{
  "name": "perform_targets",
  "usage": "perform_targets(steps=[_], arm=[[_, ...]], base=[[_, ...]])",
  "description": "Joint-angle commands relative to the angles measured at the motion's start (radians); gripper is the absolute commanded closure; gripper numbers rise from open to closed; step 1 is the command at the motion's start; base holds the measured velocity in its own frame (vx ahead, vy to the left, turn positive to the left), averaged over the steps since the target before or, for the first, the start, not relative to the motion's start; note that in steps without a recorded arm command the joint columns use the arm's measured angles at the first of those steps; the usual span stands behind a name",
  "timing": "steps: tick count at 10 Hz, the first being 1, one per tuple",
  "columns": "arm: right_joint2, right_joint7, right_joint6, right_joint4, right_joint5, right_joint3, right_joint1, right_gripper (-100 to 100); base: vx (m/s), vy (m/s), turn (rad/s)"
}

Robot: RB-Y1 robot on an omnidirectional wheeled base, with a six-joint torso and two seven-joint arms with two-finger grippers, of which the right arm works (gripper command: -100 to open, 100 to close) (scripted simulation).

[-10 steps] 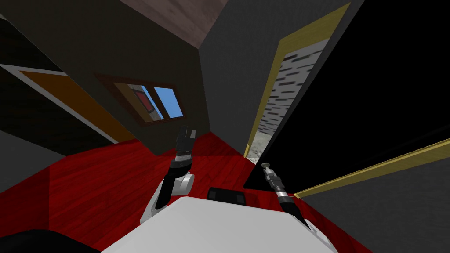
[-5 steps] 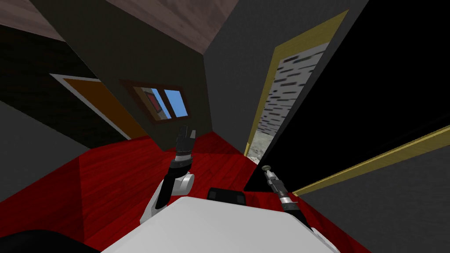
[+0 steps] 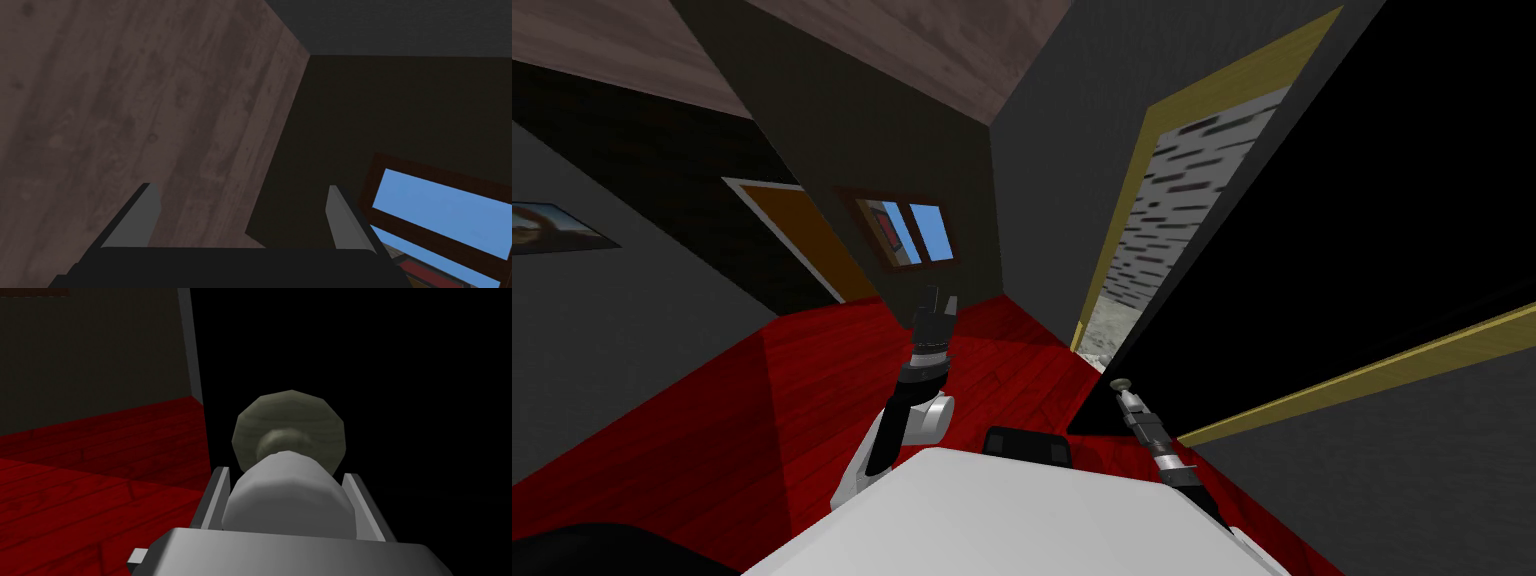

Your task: Pull the door open

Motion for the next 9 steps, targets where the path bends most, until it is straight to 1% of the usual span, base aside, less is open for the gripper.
perform_targets(steps=[1,5,6,7,8,9], arm=[[-0.005,-0.009,-0.022,0.011,0.003,0.008,0.006,100],[-0.019,-0.031,-0.066,0.035,0.009,0.025,0.012,100],[-0.022,-0.034,-0.073,0.038,0.010,0.027,0.013,100],[-0.019,-0.033,-0.065,0.041,0.011,0.027,0.010,100],[-0.020,-0.038,-0.077,0.051,0.012,0.032,0.011,100],[-0.021,-0.039,-0.081,0.054,0.012,0.033,0.011,100]], base=[[-0.215,-0.061,0.133],[-0.206,-0.080,0.143],[-0.190,-0.058,0.118],[-0.079,-0.025,0.023],[-0.130,-0.033,0.155],[-0.172,-0.067,0.161]])
